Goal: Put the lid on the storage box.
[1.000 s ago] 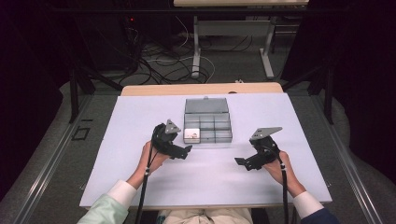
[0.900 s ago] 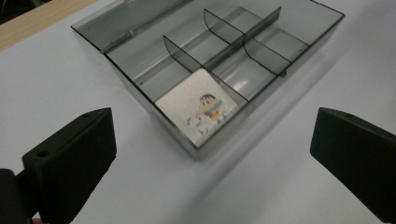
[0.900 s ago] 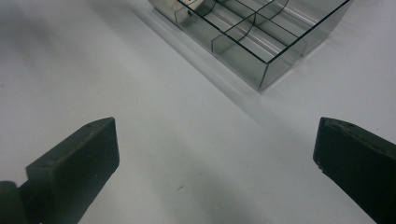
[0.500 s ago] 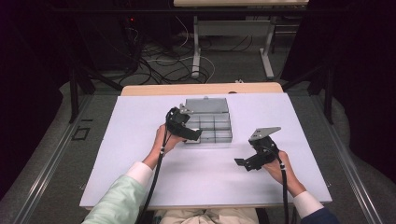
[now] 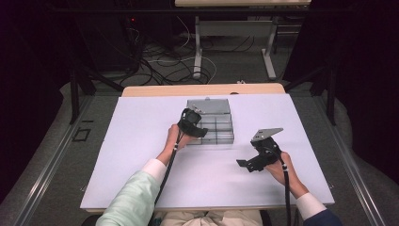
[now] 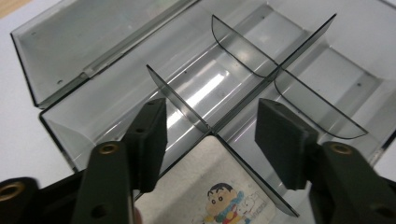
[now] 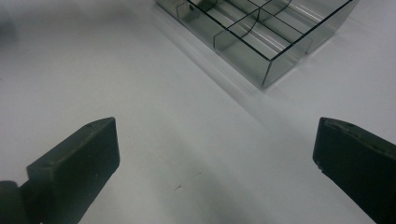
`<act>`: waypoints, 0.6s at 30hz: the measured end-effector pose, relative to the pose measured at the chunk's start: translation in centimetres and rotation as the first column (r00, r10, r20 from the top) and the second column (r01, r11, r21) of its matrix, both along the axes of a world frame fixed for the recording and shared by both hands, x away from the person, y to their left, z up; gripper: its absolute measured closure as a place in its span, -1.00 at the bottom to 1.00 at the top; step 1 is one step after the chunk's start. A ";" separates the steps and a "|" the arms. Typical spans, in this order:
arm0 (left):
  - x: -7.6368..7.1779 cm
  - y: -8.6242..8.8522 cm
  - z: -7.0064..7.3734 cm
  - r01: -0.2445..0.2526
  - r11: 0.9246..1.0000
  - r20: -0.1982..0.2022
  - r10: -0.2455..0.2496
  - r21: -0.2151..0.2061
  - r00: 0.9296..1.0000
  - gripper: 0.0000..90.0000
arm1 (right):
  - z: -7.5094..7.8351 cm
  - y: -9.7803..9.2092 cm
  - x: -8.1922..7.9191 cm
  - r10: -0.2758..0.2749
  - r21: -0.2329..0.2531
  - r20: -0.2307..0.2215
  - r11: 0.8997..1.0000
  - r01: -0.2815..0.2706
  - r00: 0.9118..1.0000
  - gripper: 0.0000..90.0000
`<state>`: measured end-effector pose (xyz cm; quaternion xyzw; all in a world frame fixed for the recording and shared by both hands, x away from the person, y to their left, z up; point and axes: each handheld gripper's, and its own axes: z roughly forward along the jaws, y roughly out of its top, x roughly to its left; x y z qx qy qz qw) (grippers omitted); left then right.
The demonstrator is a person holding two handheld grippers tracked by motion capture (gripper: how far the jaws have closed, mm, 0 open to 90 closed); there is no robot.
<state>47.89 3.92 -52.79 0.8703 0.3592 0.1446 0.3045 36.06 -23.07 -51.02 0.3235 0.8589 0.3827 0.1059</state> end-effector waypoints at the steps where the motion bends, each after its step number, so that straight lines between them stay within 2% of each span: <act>1: 0.1 -0.1 0.0 0.007 1.000 -0.003 -0.007 0.014 1.000 0.07 | -0.1 0.0 0.0 -0.001 0.005 0.005 1.000 0.001 1.000 -1.00; 4: 0.1 -0.4 -0.4 0.015 0.999 -0.010 -0.014 0.032 1.000 0.15 | -0.2 0.0 0.1 -0.006 0.030 0.009 1.000 0.006 1.000 -0.99; 6: 0.3 -0.5 -0.6 0.021 0.999 -0.018 -0.020 0.044 1.000 0.22 | -0.1 0.0 0.0 -0.002 0.011 -0.009 1.000 0.002 1.000 -0.99; 11: 0.4 -0.4 -0.9 0.017 0.999 -0.010 -0.016 0.046 1.000 0.28 | 0.0 0.0 0.0 -0.006 0.014 -0.005 1.000 0.006 1.000 -0.99; 12: 0.5 -0.3 -1.0 0.021 0.998 -0.026 -0.020 0.055 0.999 0.30 | 0.0 0.0 0.0 -0.005 0.011 -0.018 1.000 0.005 1.000 -0.98; 13: 0.5 -0.2 -1.0 0.017 0.999 -0.033 -0.016 0.033 0.999 0.31 | 0.0 0.1 0.1 -0.007 0.012 -0.018 1.000 0.007 1.000 -0.98; 14: 0.5 -0.2 -1.0 0.019 0.999 -0.034 -0.018 0.037 0.999 0.31 | -0.1 0.1 0.1 -0.005 0.014 -0.007 1.000 0.005 1.000 -0.98; 17: 0.4 -0.3 -1.0 0.018 0.999 -0.023 -0.017 0.047 1.000 0.32 | 0.2 0.1 0.1 -0.005 0.003 -0.021 1.000 0.006 1.000 -0.98; 18: 0.4 -0.3 -1.0 0.017 0.999 -0.022 -0.016 0.048 1.000 0.32 | 0.2 0.1 0.2 -0.005 0.006 -0.012 1.000 0.005 1.000 -0.98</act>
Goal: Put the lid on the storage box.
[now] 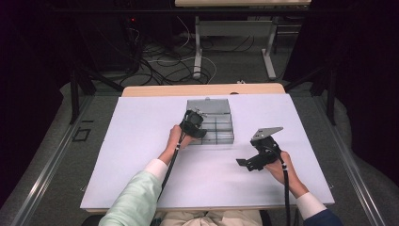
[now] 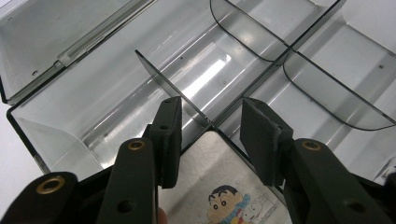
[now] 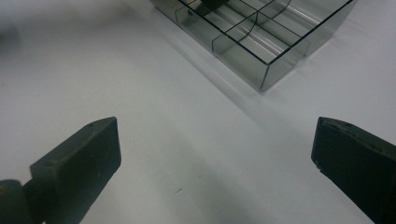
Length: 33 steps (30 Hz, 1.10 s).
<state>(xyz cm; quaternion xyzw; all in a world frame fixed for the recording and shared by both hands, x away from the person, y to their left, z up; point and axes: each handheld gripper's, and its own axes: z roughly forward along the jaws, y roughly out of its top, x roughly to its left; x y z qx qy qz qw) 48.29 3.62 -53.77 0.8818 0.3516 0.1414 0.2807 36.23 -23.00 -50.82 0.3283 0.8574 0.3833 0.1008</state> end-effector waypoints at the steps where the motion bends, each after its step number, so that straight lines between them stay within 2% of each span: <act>1: 0.0 0.0 0.0 -0.002 1.000 -0.001 0.002 0.003 1.000 0.32 | 0.0 0.0 0.0 -0.011 0.011 0.012 1.000 0.011 1.000 -0.98; 2: 0.0 0.0 0.0 -0.001 1.000 -0.001 0.001 0.004 1.000 0.32 | 0.0 -0.1 0.0 -0.018 0.008 0.000 1.000 0.018 1.000 -0.98; 7: 0.0 0.0 0.0 0.000 1.000 0.000 0.000 0.005 1.000 0.32 | 0.0 -0.3 0.2 -0.037 0.008 0.017 0.999 0.037 0.999 -0.97; 9: 0.0 0.0 0.0 0.001 1.000 0.003 -0.001 0.001 1.000 0.33 | 0.0 -0.3 0.3 -0.046 -0.002 0.009 0.999 0.046 0.999 -0.96; 16: 0.0 0.1 0.0 0.001 1.000 0.000 -0.001 -0.005 1.000 0.33 | -0.2 -0.1 1.0 -0.068 0.011 0.020 0.998 0.068 0.997 -0.92; 18: 0.1 0.1 0.0 0.005 1.000 0.004 -0.005 -0.008 1.000 0.33 | -0.4 -0.1 1.1 -0.085 -0.002 0.018 0.996 0.085 0.996 -0.91; 21: 0.1 0.2 0.0 0.007 1.000 -0.008 -0.007 -0.012 1.000 0.33 | -0.5 -0.4 1.4 -0.086 0.006 0.027 0.996 0.086 0.996 -0.88; 24: 0.2 0.2 0.0 0.006 1.000 -0.016 -0.006 -0.010 1.000 0.33 | -0.7 -0.9 1.8 -0.128 0.032 0.017 0.991 0.127 0.992 -0.81; 26: 0.2 0.2 0.0 0.009 1.000 -0.017 -0.009 -0.012 1.000 0.33 | -0.9 -1.1 2.2 -0.162 0.036 0.003 0.986 0.161 0.987 -0.69; 28: 0.2 0.2 0.0 0.007 1.000 -0.020 -0.008 -0.012 1.000 0.32 | -1.1 -1.3 2.8 -0.180 0.037 0.019 0.983 0.179 0.983 -0.60; 31: 0.2 0.1 0.0 0.000 1.000 -0.021 -0.001 -0.012 1.000 0.32 | -0.8 -1.4 3.9 -0.249 0.040 0.022 0.968 0.248 0.968 -0.26; 32: 0.2 0.1 0.0 0.001 1.000 -0.022 -0.001 -0.012 1.000 0.33 | -0.8 -1.5 4.6 -0.258 0.037 0.035 0.966 0.257 0.965 0.00; 33: 0.2 0.1 0.0 0.000 1.000 -0.022 -0.001 -0.013 1.000 0.33 | -0.7 -1.5 5.0 -0.263 0.031 0.043 0.965 0.262 0.964 0.14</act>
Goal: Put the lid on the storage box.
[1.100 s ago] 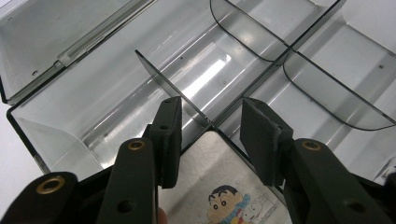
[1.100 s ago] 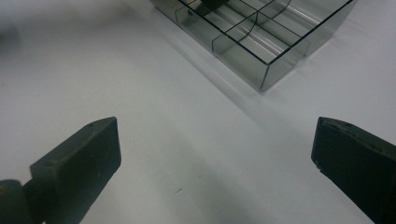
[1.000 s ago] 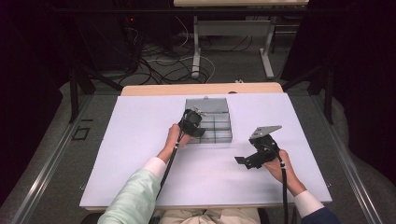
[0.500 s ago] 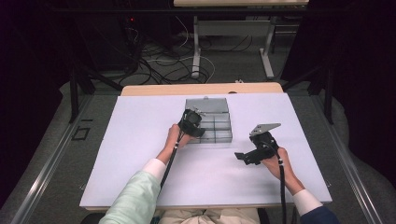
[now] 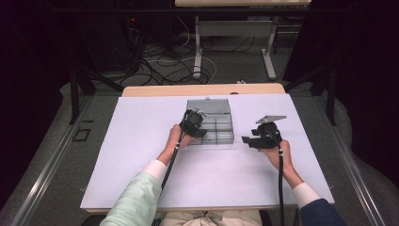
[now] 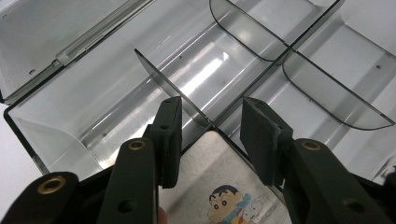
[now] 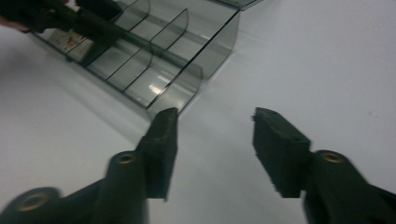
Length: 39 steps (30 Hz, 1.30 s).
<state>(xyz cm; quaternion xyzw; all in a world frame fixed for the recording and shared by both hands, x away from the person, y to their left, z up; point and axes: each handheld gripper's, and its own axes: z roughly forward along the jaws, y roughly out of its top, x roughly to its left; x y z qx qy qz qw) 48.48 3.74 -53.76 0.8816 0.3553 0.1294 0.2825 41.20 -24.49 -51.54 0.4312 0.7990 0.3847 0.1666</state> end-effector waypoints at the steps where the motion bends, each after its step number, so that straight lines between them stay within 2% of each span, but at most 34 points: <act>1: 0.0 0.0 0.0 0.002 1.000 -0.002 -0.002 -0.002 1.000 0.33 | 0.0 0.0 0.6 -0.008 0.002 -0.006 1.000 0.008 1.000 0.22; 4: 0.0 0.1 0.0 0.003 1.000 0.003 -0.003 -0.006 1.000 0.33 | 0.1 0.3 2.4 -0.043 0.024 -0.021 0.999 0.043 0.999 0.50; 7: 0.0 0.1 0.0 0.008 1.000 0.004 -0.008 -0.003 1.000 0.33 | 0.1 0.6 4.1 -0.058 0.045 -0.018 0.997 0.059 0.998 0.71; 11: 0.0 0.1 0.0 0.007 1.000 0.004 -0.007 -0.004 1.000 0.33 | 0.1 1.2 5.7 -0.073 0.045 -0.002 0.996 0.073 0.997 0.98; 15: 0.0 0.1 0.0 0.008 1.000 0.003 -0.008 -0.004 1.000 0.33 | 0.2 2.1 7.4 -0.102 0.058 0.006 0.993 0.101 0.995 1.00; 18: 0.0 0.1 0.0 0.008 1.000 0.004 -0.008 -0.005 1.000 0.33 | -0.1 2.8 8.3 -0.117 0.041 0.011 0.992 0.116 0.993 1.00; 21: 0.0 0.1 0.0 0.001 1.000 0.003 -0.001 -0.007 1.000 0.33 | -0.3 3.3 8.9 -0.132 0.026 0.004 0.991 0.132 0.991 1.00; 26: 0.0 0.1 0.0 0.002 1.000 0.003 -0.002 -0.006 1.000 0.32 | -0.6 3.7 10.0 -0.168 0.035 0.003 0.985 0.168 0.986 1.00; 29: 0.1 0.1 0.0 0.010 1.000 -0.001 -0.010 -0.001 1.000 0.33 | -0.9 4.1 10.5 -0.194 0.040 -0.017 0.980 0.194 0.981 1.00; 30: 0.0 0.1 0.0 0.009 1.000 -0.001 -0.009 -0.002 1.000 0.33 | -1.1 4.3 10.7 -0.200 0.036 -0.007 0.979 0.200 0.980 1.00; 31: 0.0 0.1 0.0 0.009 1.000 -0.001 -0.009 -0.002 1.000 0.33 | -1.3 4.4 11.0 -0.210 0.048 -0.020 0.976 0.211 0.978 1.00; 36: 0.1 0.1 0.0 0.007 1.000 -0.003 -0.007 -0.007 1.000 0.33 | -1.9 5.1 12.0 -0.254 0.017 -0.049 0.967 0.255 0.966 1.00; 39: 0.1 0.1 0.0 0.007 1.000 -0.004 -0.007 -0.009 1.000 0.33 | -2.3 5.4 12.7 -0.253 0.006 -0.070 0.967 0.254 0.965 1.00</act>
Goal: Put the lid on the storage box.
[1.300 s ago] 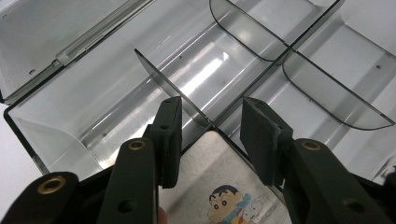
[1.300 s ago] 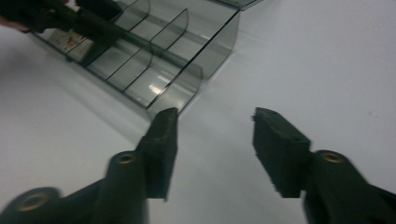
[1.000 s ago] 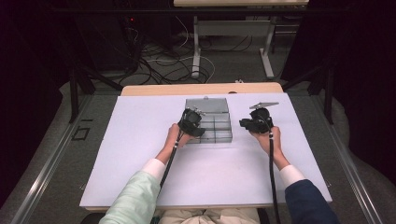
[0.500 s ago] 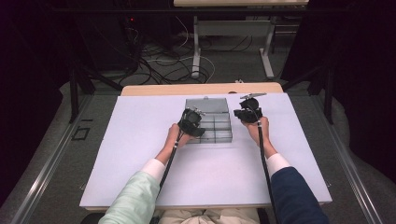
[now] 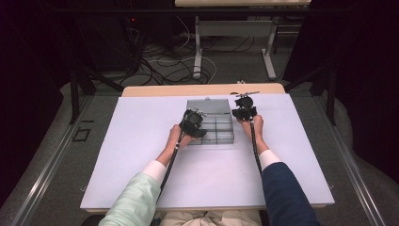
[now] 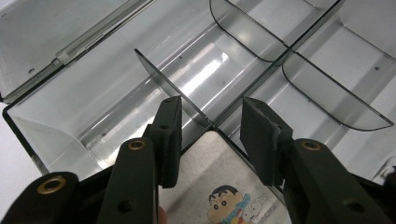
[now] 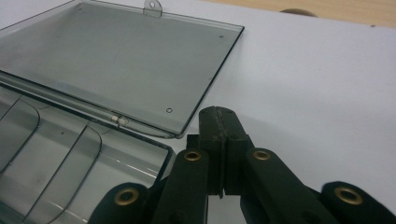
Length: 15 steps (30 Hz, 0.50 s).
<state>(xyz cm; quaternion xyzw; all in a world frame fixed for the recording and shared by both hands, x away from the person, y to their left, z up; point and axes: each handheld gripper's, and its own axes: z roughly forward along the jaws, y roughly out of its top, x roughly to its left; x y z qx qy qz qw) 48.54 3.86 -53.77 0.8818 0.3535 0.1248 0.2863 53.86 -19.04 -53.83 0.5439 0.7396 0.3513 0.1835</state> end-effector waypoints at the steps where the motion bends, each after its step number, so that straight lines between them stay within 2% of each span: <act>1: 0.0 0.0 0.0 -0.001 1.000 0.001 0.001 -0.001 1.000 0.33 | -0.1 0.1 0.2 0.001 0.003 -0.007 1.000 -0.001 1.000 1.00; 4: 0.0 0.0 0.0 0.000 1.000 0.001 0.000 0.000 1.000 0.33 | -0.6 0.3 0.8 0.013 -0.021 -0.020 1.000 -0.013 1.000 1.00; 6: 0.0 0.0 0.0 -0.002 1.000 0.003 0.002 0.003 1.000 0.33 | -1.0 0.5 1.0 0.009 -0.008 -0.033 1.000 -0.009 0.999 1.00; 7: 0.0 0.0 0.0 0.002 1.000 -0.002 -0.002 0.002 1.000 0.33 | -1.2 0.5 1.2 0.013 -0.017 -0.038 1.000 -0.013 0.999 1.00; 8: 0.0 0.0 0.0 0.005 1.000 -0.005 -0.005 0.003 1.000 0.33 | -1.3 0.4 1.4 0.030 -0.007 -0.044 1.000 -0.030 0.999 1.00; 11: 0.0 0.0 0.0 -0.001 1.000 0.003 0.001 0.005 1.000 0.33 | -1.6 0.4 1.6 0.037 0.009 -0.047 0.999 -0.037 0.998 1.00; 14: 0.0 0.1 0.1 0.010 1.000 -0.005 -0.010 0.008 1.000 0.33 | -1.8 0.3 1.9 0.050 0.015 -0.045 0.999 -0.049 0.998 1.00; 15: 0.0 0.1 0.0 0.009 1.000 -0.004 -0.009 0.009 1.000 0.33 | -1.9 0.4 2.0 0.040 0.023 -0.048 0.999 -0.039 0.998 1.00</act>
